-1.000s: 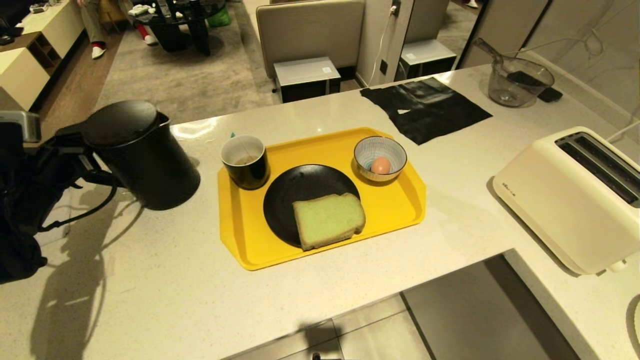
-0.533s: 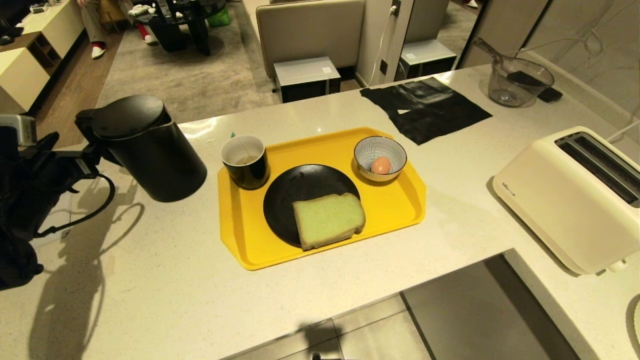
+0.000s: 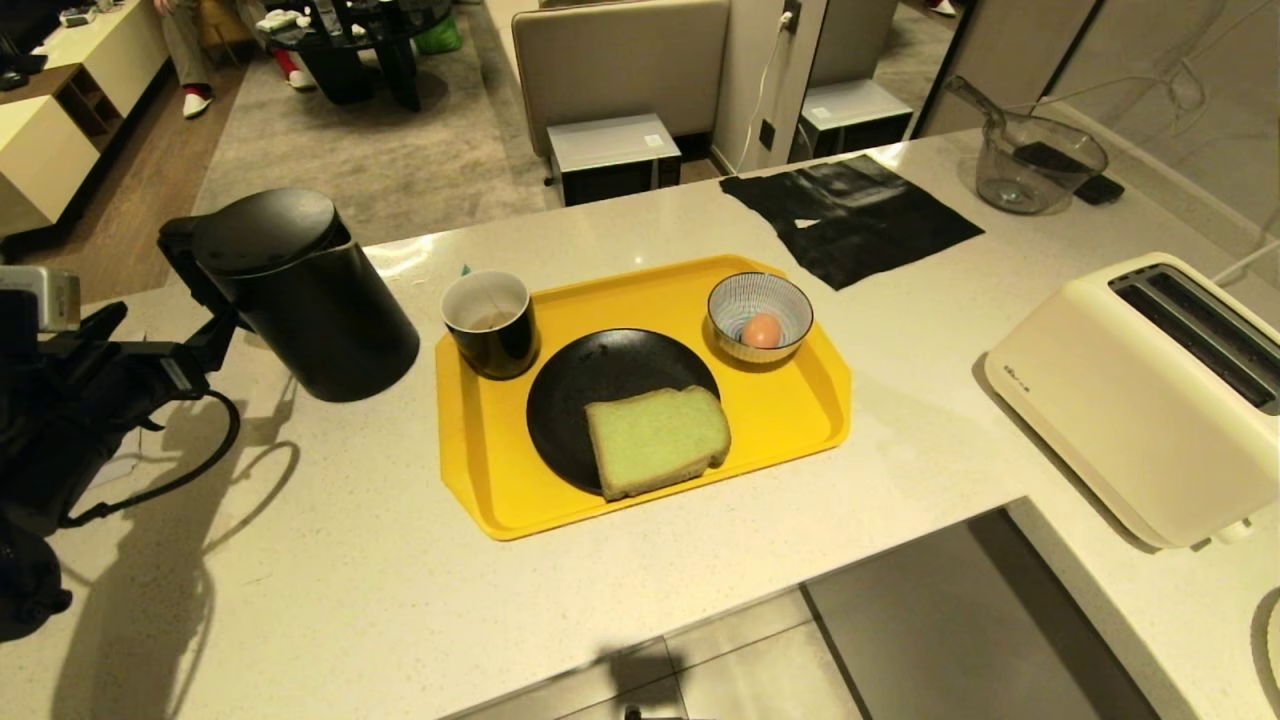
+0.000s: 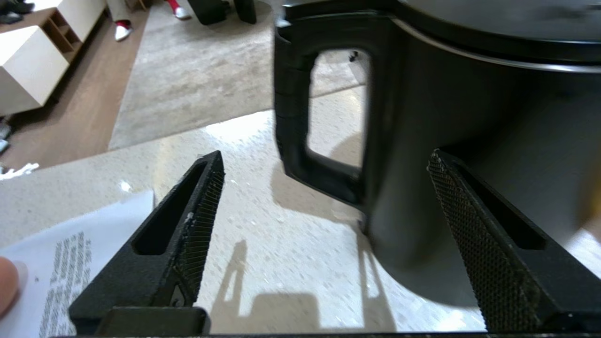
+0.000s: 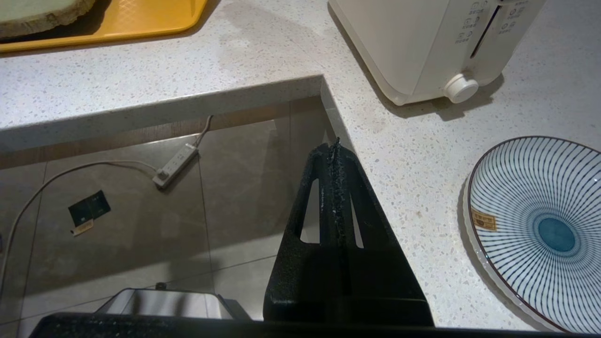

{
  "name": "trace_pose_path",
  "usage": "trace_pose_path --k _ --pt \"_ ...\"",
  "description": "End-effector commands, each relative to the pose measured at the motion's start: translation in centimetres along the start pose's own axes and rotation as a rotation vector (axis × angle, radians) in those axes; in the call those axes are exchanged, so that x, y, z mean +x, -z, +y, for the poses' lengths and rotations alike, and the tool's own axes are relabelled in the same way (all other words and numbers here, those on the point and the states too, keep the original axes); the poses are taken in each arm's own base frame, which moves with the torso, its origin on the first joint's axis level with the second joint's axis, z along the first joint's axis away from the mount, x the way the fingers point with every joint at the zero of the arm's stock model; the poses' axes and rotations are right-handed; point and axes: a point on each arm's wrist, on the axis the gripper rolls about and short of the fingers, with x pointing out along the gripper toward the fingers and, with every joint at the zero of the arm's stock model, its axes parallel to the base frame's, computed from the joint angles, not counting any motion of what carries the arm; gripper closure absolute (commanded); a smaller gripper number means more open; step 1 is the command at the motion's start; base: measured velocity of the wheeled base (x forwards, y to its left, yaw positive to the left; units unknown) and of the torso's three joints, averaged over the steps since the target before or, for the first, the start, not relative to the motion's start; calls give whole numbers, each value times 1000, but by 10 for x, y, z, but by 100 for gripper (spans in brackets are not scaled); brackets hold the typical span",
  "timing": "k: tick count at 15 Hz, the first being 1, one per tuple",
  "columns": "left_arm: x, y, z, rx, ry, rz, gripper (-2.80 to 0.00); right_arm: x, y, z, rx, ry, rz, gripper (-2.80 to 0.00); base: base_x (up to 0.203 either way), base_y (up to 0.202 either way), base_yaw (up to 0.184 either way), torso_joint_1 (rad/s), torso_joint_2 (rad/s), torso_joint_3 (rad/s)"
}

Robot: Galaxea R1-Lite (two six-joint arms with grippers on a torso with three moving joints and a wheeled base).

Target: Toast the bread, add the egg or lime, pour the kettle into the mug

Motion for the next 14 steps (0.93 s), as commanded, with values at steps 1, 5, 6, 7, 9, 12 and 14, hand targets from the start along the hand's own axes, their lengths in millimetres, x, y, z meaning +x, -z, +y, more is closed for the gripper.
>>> trace_pose_path --k 1,5,6,7,9,12,14 --pt "-12 -10 -5 1 8 -12 0 2 8 0 0 0 27 0 0 0 0 0 0 0" --pt "-25 -30 -9 4 14 -53 0 2 8 0 0 0 27 0 0 0 0 0 0 0" --pt "-30 -35 -10 5 14 -58 0 2 8 0 0 0 27 0 0 0 0 0 0 0" --pt "-37 -37 -11 3 16 -49 0 2 8 0 0 0 28 0 0 0 0 0 0 0" --pt "-46 -46 -13 5 16 -66 0 2 8 0 0 0 27 0 0 0 0 0 0 0" --pt "-60 -71 -13 11 12 -103 0 2 8 0 0 0 27 0 0 0 0 0 0 0" --pt "-70 -93 -13 15 7 -128 0 2 8 0 0 0 27 0 0 0 0 0 0 0"
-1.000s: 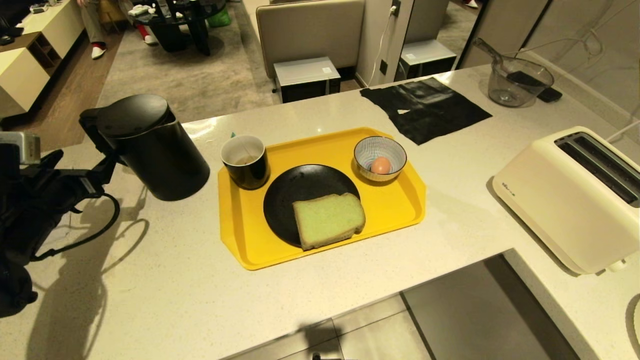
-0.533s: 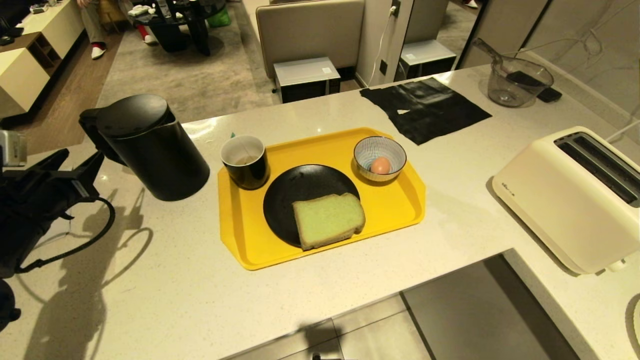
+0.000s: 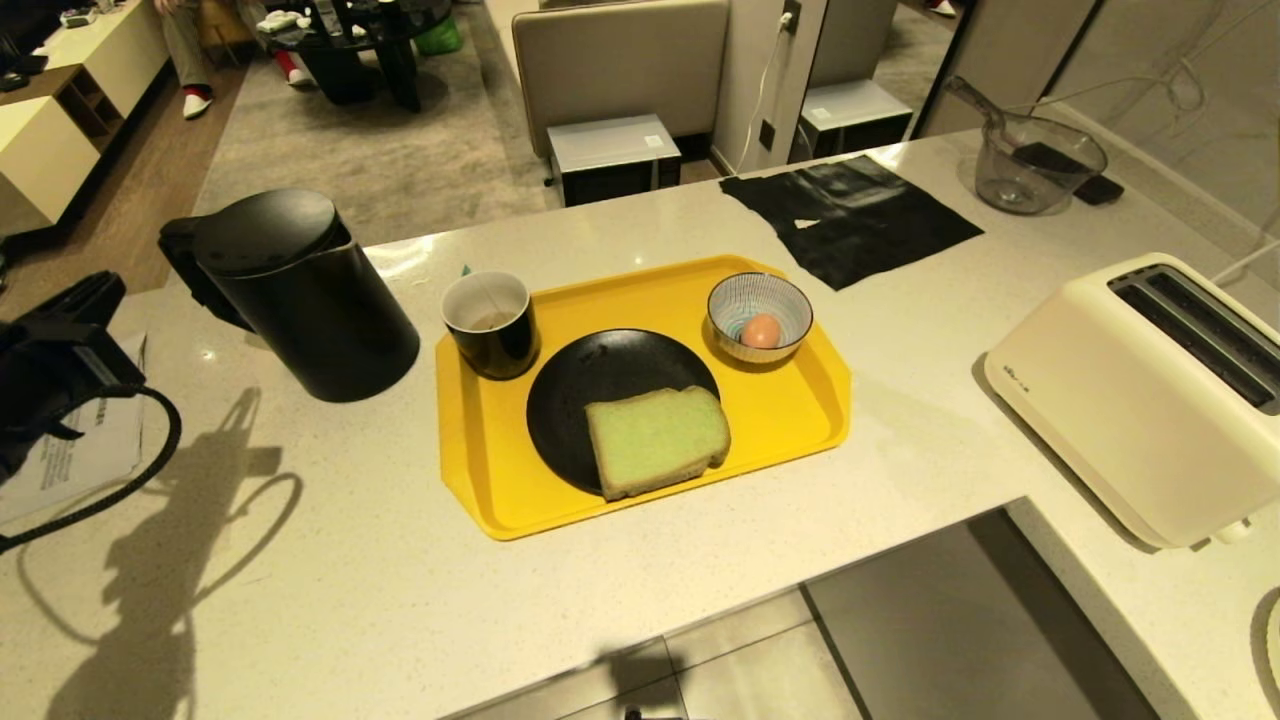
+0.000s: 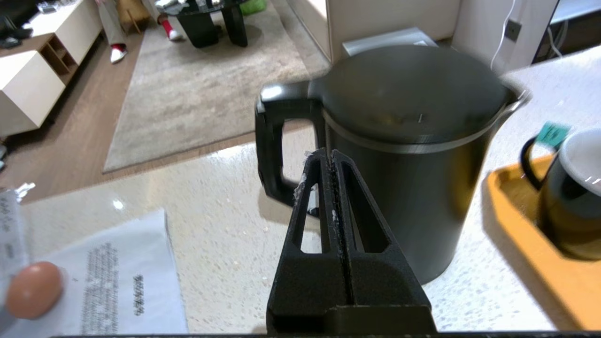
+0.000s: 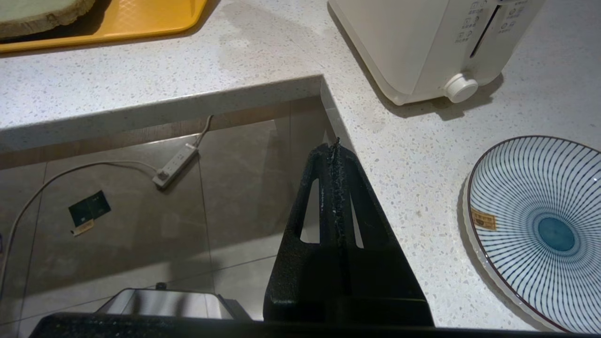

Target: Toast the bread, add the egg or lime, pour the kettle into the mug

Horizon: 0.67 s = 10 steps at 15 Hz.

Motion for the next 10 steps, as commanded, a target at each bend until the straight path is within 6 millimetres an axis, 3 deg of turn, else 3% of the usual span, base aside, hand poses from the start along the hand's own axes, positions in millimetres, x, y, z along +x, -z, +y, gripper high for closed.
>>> trace_pose_path --k 1,6,10 --pt "-17 -40 -1 19 -8 -91 0 2 8 0 0 0 27 0 0 0 0 0 0 0" --pt "-59 -100 -6 36 -21 -138 0 2 8 0 0 0 27 0 0 0 0 0 0 0" --pt "-91 -123 -10 46 -47 -128 0 2 8 0 0 0 26 0 0 0 0 0 0 0"
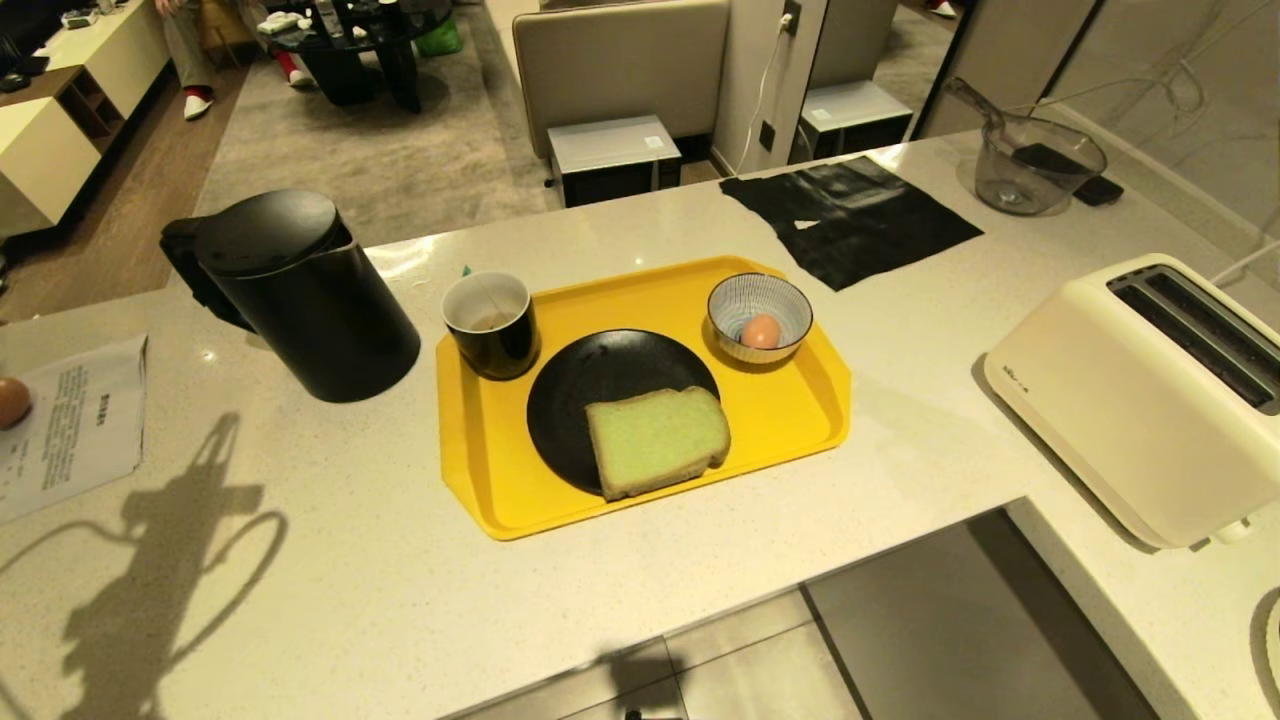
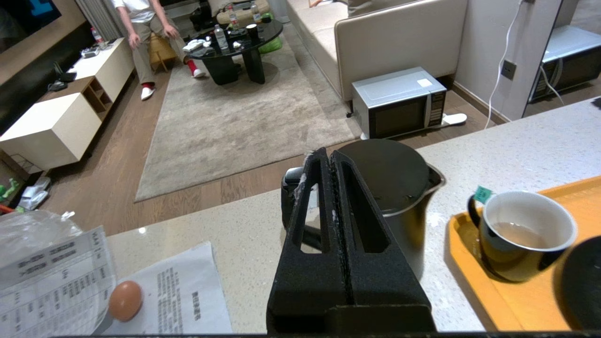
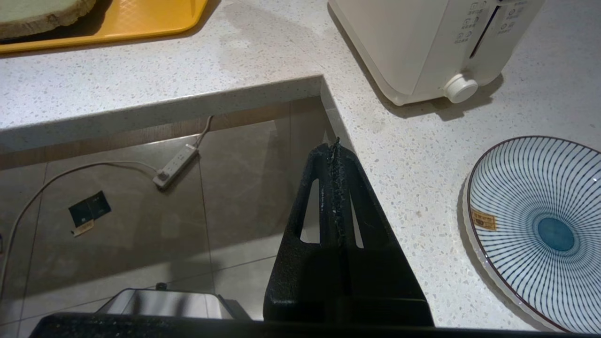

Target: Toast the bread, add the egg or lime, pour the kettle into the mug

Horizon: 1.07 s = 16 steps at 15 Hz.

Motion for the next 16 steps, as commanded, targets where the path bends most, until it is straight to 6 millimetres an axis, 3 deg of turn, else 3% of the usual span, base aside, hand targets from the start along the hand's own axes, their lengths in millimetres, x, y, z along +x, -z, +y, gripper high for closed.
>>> trace_pose_path --k 1,5,12,16 --pt "-25 -23 -2 8 -5 -46 0 2 8 0 0 0 27 0 0 0 0 0 0 0" --pt "-54 -53 -11 -43 35 -110 0 2 8 0 0 0 27 0 0 0 0 0 0 0" --pt "-163 -107 -1 -172 47 -215 0 2 8 0 0 0 28 0 0 0 0 0 0 0" --pt "-206 -110 -5 -247 116 -258 0 2 8 0 0 0 27 0 0 0 0 0 0 0"
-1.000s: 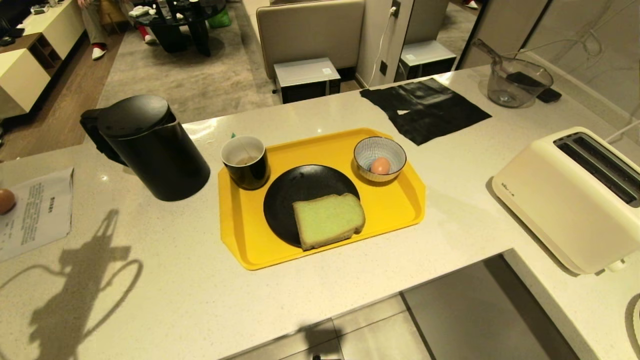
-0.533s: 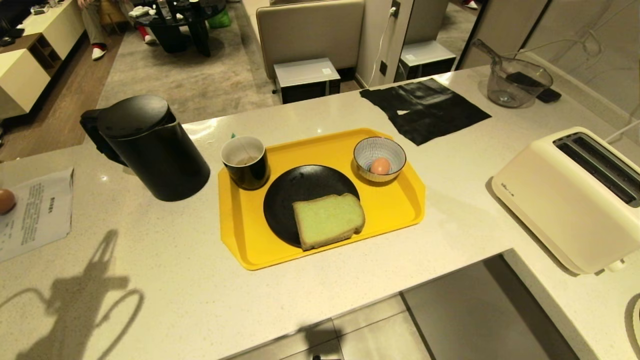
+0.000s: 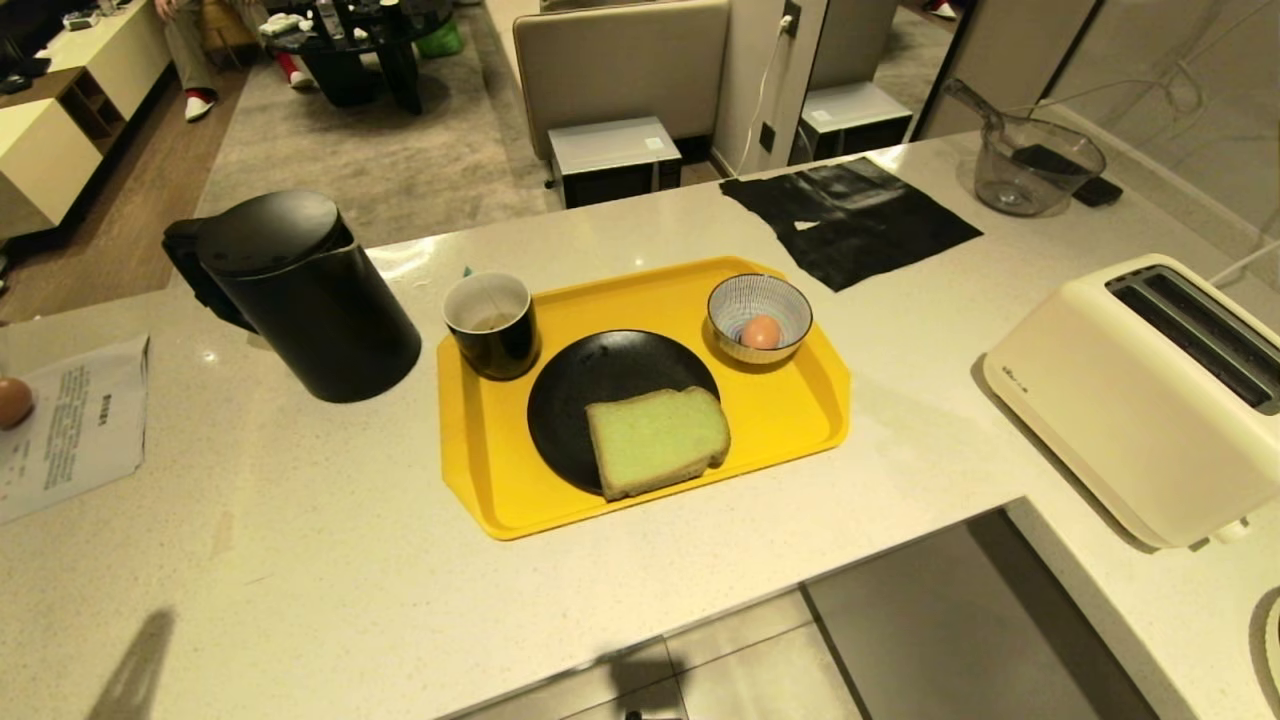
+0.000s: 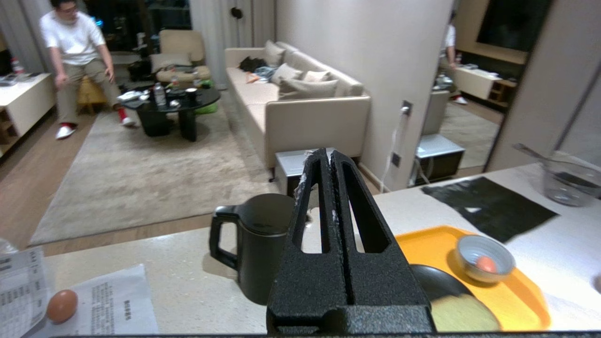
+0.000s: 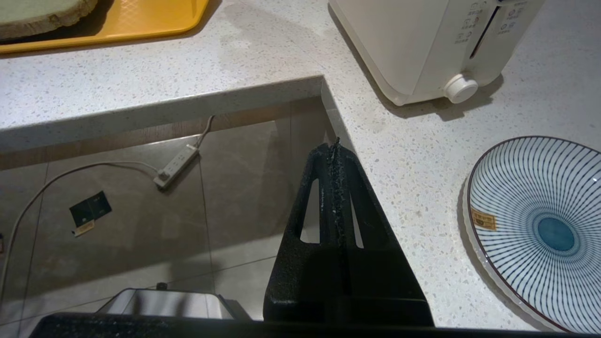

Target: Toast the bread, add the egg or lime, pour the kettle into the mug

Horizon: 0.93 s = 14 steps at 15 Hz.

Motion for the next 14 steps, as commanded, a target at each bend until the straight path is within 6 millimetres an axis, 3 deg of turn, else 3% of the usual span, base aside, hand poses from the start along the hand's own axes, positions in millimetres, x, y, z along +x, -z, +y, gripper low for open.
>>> trace_pose_path --k 1,5,8,14 --pt "-38 -8 -5 1 38 -62 0 2 8 0 0 -1 28 0 0 0 0 0 0 0" --pt "-81 3 1 -11 91 -51 0 2 8 0 0 -1 29 0 0 0 0 0 0 0" --pt "-112 34 2 -7 88 26 0 2 8 0 0 -1 27 0 0 0 0 0 0 0" --pt "-86 133 12 12 -14 243 0 2 8 0 0 -1 27 0 0 0 0 0 0 0"
